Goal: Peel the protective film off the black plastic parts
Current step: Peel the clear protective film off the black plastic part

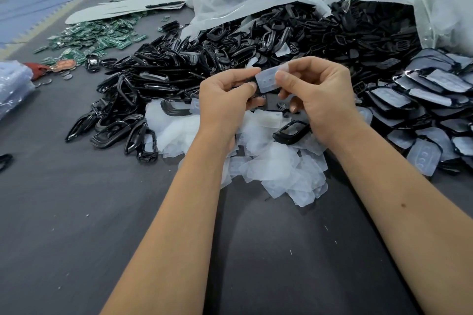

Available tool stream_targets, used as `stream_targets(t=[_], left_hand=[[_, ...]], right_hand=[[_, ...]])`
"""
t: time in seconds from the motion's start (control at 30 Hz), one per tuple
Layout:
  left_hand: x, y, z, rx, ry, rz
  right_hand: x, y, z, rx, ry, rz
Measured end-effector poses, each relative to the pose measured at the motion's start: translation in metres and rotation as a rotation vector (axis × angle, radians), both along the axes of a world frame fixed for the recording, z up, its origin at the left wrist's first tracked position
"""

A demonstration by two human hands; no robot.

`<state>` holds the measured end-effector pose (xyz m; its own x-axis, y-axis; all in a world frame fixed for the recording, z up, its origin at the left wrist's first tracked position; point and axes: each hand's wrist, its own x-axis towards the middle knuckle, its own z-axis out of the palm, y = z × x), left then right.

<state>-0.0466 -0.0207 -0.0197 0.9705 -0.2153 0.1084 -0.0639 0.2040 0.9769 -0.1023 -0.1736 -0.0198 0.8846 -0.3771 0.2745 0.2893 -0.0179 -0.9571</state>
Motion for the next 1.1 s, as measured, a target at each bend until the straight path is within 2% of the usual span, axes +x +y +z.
stream_targets(t=[0.2,0.4,0.73,0.9,1.1], left_hand=[[-0.005,-0.001,0.005,-0.098,0.059,-0.06],[-0.005,-0.002,0.005,-0.098,0.049,-0.056],[-0.005,-0.002,0.005,-0.08,0.028,-0.076],[-0.006,-0.002,0.002,-0.005,-0.056,-0.084],[-0.005,-0.003,0.0,-0.008,-0.084,-0.08]], right_hand=[[0.001,0.006,-0.002,-0.152,0.0,-0.039],[0.003,0.007,-0.002,-0.261,0.029,-0.143],[0.004,0.008,0.0,-0.313,0.027,-0.272],[0.005,0.01,-0.001,-0.304,0.02,-0.293],[0.005,0.011,-0.001,-0.296,0.014,-0.298]])
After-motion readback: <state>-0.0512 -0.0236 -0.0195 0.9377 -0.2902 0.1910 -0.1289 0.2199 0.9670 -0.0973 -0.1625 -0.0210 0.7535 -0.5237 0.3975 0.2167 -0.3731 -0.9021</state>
